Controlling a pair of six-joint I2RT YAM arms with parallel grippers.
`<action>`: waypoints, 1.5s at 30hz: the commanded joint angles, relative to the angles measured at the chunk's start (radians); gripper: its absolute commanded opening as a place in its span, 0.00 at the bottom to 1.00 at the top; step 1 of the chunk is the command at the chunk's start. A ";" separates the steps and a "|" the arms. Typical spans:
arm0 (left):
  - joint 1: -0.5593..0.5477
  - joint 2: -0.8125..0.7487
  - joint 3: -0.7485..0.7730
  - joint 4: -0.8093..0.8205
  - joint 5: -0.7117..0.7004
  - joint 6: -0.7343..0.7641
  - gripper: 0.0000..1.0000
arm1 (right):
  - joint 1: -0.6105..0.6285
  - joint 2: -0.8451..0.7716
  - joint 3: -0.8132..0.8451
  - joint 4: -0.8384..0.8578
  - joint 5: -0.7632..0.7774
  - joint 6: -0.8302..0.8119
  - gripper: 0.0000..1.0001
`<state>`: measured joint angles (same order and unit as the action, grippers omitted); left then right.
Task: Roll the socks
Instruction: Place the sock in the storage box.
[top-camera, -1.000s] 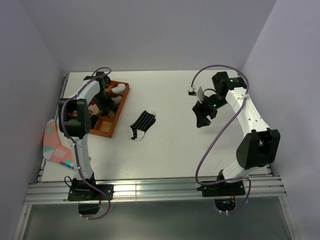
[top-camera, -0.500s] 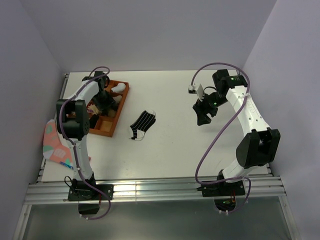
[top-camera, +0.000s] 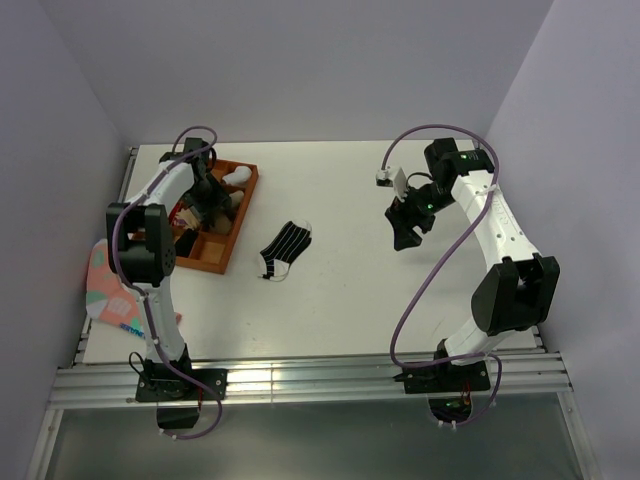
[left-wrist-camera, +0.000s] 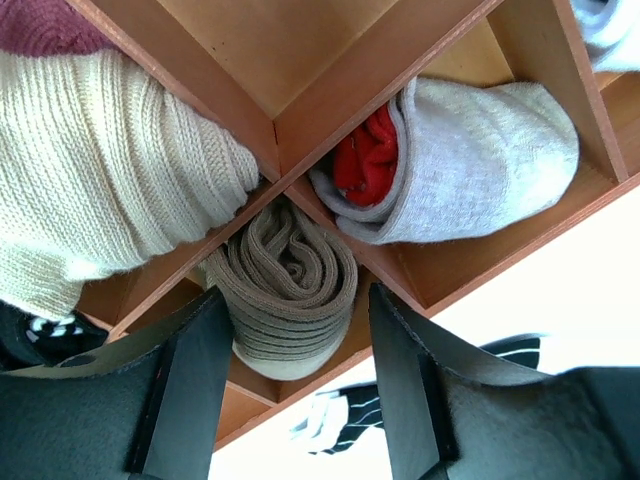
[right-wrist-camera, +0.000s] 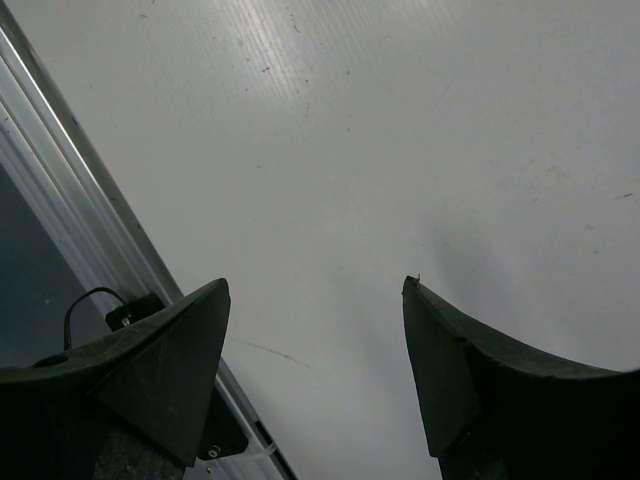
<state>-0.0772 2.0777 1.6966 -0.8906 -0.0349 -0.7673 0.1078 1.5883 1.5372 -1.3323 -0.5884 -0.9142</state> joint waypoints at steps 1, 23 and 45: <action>0.001 -0.080 -0.015 0.058 -0.007 0.005 0.60 | -0.005 -0.014 0.009 -0.041 -0.007 0.000 0.77; -0.007 -0.080 -0.238 0.235 -0.068 -0.165 0.57 | -0.005 -0.031 -0.017 -0.041 -0.014 0.011 0.77; -0.012 -0.116 -0.060 0.024 -0.125 -0.181 0.68 | -0.005 -0.044 -0.029 -0.048 -0.004 -0.006 0.77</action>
<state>-0.0864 1.9976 1.6108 -0.8219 -0.1307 -0.9287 0.1078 1.5841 1.5124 -1.3357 -0.5907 -0.9085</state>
